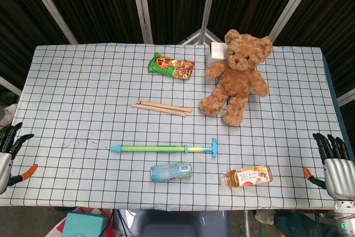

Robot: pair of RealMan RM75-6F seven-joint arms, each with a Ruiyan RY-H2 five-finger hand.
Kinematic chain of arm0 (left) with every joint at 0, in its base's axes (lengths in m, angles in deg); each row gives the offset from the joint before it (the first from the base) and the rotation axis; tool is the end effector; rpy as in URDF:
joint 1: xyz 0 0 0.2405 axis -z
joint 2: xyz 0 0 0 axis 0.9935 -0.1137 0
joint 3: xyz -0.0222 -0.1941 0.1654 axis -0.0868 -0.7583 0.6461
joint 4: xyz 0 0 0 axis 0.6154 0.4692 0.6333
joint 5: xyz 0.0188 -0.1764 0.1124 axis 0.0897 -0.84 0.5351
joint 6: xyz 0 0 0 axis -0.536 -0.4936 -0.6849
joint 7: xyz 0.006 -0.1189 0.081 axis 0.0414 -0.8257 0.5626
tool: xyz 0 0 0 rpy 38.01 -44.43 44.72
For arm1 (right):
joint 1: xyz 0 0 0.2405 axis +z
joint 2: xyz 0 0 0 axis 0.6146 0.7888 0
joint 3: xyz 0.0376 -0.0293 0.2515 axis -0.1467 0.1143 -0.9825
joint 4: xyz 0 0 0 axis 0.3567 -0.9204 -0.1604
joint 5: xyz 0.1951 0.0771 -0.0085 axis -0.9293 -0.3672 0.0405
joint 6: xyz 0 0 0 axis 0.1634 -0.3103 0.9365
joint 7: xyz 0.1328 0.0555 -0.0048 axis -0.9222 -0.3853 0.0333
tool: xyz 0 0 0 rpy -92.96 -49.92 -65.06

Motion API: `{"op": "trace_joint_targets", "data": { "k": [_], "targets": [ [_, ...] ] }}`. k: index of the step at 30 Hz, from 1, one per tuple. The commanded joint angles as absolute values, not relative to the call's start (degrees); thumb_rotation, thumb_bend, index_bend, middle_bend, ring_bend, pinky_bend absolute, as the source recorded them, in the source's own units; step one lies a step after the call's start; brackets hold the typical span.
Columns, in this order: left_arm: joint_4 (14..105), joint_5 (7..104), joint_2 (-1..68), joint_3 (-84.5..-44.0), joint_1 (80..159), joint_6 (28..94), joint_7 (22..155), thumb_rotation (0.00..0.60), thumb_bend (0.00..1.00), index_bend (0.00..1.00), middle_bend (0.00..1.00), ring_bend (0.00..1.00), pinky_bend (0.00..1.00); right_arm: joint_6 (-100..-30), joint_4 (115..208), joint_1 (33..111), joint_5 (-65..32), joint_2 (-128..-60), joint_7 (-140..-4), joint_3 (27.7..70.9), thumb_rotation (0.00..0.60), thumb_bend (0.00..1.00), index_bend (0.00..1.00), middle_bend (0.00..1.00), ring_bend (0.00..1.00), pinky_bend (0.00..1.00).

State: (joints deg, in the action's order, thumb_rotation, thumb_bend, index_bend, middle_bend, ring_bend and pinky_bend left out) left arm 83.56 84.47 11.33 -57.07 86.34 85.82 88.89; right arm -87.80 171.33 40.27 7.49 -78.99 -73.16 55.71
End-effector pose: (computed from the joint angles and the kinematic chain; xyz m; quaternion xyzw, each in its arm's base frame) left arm -0.2962 0.1626 0.1703 -0.6009 -0.3725 -0.4045 0.5802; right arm -0.3356 -0.1715 0.1547 0.5786 -0.3818 0.3859 0.6087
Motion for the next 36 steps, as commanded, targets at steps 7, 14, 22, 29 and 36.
{"op": "trace_joint_targets", "data": {
  "k": [7,14,22,29,36],
  "targets": [
    [83.7,84.4,11.5,-57.1,86.4,85.7,89.5,0.600,0.31,0.20,0.00,0.00,0.12,-86.2,171.0,40.7,7.0,-79.0,-73.0,56.1,0.600,0.25,0.06,0.12,0.00,0.00],
    [84.0,84.0,11.6,-57.2,86.5,85.3,89.7,0.600,0.31,0.20,0.00,0.00,0.12,-85.9,171.2,40.8,6.6,-78.8,-73.2,56.1,0.600,0.25,0.06,0.12,0.00,0.00],
    [84.1,84.5,12.0,-56.8,86.4,85.3,91.0,0.600,0.31,0.20,0.00,0.00,0.12,-83.3,171.7,41.5,4.6,-78.7,-74.1,55.7,0.600,0.25,0.03,0.12,0.00,0.00],
    [84.3,85.2,12.3,-56.7,85.6,86.9,91.9,0.600,0.31,0.20,0.00,0.00,0.12,-73.2,170.3,47.9,1.5,-78.6,-86.9,52.0,0.600,0.25,0.03,0.12,0.03,0.00],
    [84.4,82.4,13.0,-57.9,86.8,84.5,93.5,0.600,0.31,0.20,0.00,0.00,0.12,-48.5,165.0,60.8,-7.4,-79.5,-104.7,45.7,0.600,0.25,0.03,0.12,0.04,0.00]
  ]
}}
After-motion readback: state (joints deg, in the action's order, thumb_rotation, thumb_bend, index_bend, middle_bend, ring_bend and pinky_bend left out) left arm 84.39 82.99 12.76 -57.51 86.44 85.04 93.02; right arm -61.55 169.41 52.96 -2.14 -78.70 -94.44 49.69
